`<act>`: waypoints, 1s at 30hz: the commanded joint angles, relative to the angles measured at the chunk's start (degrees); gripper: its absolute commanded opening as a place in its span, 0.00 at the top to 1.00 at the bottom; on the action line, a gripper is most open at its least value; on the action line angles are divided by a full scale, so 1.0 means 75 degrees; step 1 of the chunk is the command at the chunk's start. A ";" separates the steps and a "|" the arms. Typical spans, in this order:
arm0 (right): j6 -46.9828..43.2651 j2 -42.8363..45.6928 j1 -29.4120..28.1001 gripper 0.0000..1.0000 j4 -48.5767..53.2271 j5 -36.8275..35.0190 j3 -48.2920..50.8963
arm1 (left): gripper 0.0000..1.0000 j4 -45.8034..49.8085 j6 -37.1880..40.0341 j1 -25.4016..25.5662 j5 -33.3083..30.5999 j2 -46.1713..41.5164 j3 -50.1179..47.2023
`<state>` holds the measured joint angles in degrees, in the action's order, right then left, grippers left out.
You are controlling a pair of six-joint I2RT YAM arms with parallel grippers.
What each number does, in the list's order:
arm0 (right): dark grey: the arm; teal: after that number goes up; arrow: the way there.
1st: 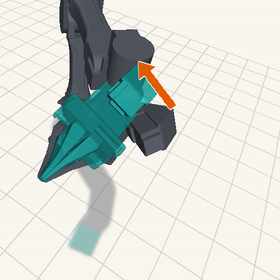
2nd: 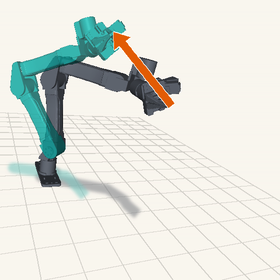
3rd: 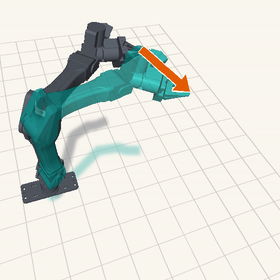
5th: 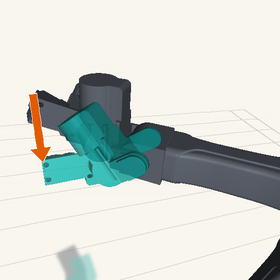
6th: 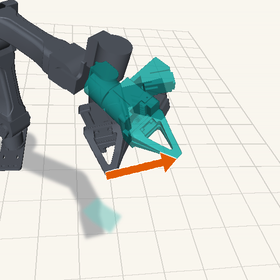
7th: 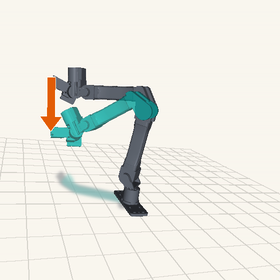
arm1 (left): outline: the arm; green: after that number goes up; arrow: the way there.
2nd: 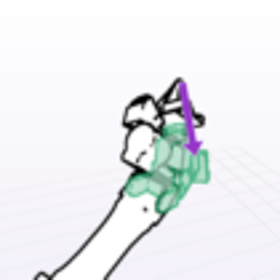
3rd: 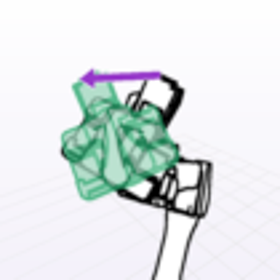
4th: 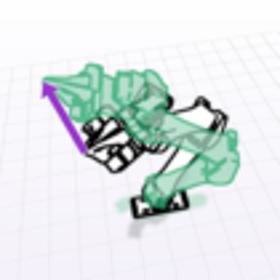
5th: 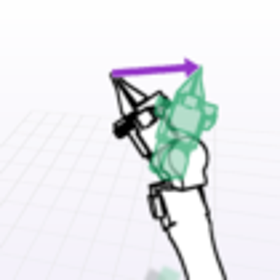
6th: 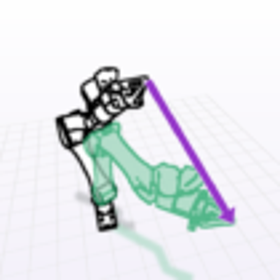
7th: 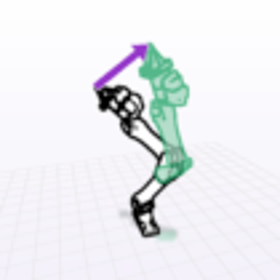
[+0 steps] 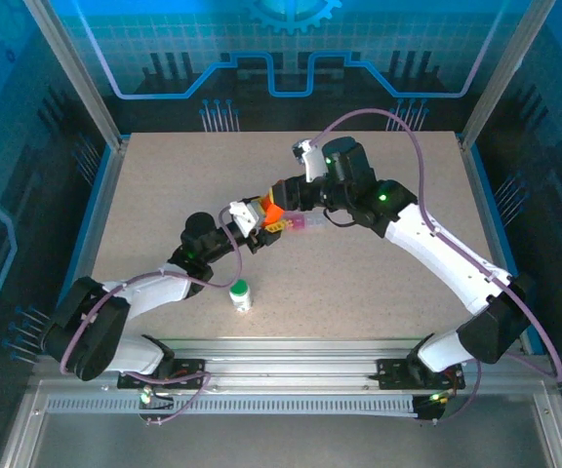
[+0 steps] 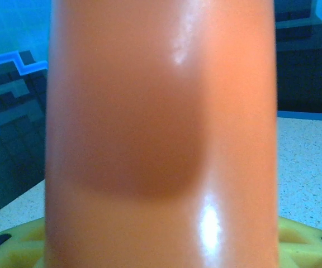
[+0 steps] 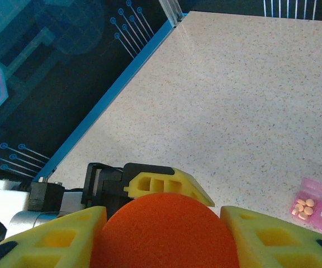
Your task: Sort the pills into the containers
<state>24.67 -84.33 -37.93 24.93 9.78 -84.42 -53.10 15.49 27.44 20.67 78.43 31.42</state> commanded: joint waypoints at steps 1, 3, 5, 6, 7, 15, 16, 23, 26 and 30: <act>0.0336 -0.0101 0.0013 0.46 0.0193 -0.0577 0.0094 | 1.00 -0.1413 0.0502 0.0280 0.0518 -0.0026 -0.0017; 0.0384 -0.0033 0.0052 0.44 0.0154 -0.0623 0.0142 | 1.00 -0.1499 0.0492 0.0282 0.0480 0.0059 -0.0063; 0.0437 0.0059 0.0100 0.41 0.0052 -0.0627 0.0233 | 1.00 -0.1531 0.0483 0.0281 0.0467 0.0117 -0.0087; 0.0460 0.0110 0.0134 0.40 -0.0017 -0.0624 0.0285 | 1.00 -0.1543 0.0467 0.0280 0.0467 0.0134 -0.0095; 0.0472 0.0156 0.0146 0.38 -0.0097 -0.0624 0.0344 | 1.00 -0.1545 0.0460 0.0288 0.0467 0.0158 -0.0099; 0.0507 0.0522 0.0333 0.34 -0.0365 -0.0557 0.0460 | 1.00 -0.1589 0.0321 0.0287 0.0502 0.0291 -0.0100; 0.0488 0.0554 0.0352 0.33 -0.0377 -0.0542 0.0442 | 1.00 -0.1587 0.0304 0.0286 0.0529 0.0311 -0.0100; 0.0285 0.0704 0.0534 0.29 -0.0321 -0.0349 0.0354 | 1.00 -0.1727 0.0147 0.0281 0.0618 0.0439 -0.0123; 0.0155 0.0776 0.0579 0.28 -0.0306 -0.0230 0.0350 | 1.00 -0.1754 0.0116 0.0286 0.0629 0.0475 -0.0116; -0.0152 0.1011 0.0617 0.29 -0.0477 0.0015 0.0400 | 1.00 -0.1825 0.0024 0.0285 0.0685 0.0531 -0.0123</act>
<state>26.22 -79.46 -33.93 22.87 8.16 -81.67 -62.76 16.49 29.32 23.92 81.84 30.79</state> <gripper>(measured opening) 0.714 0.536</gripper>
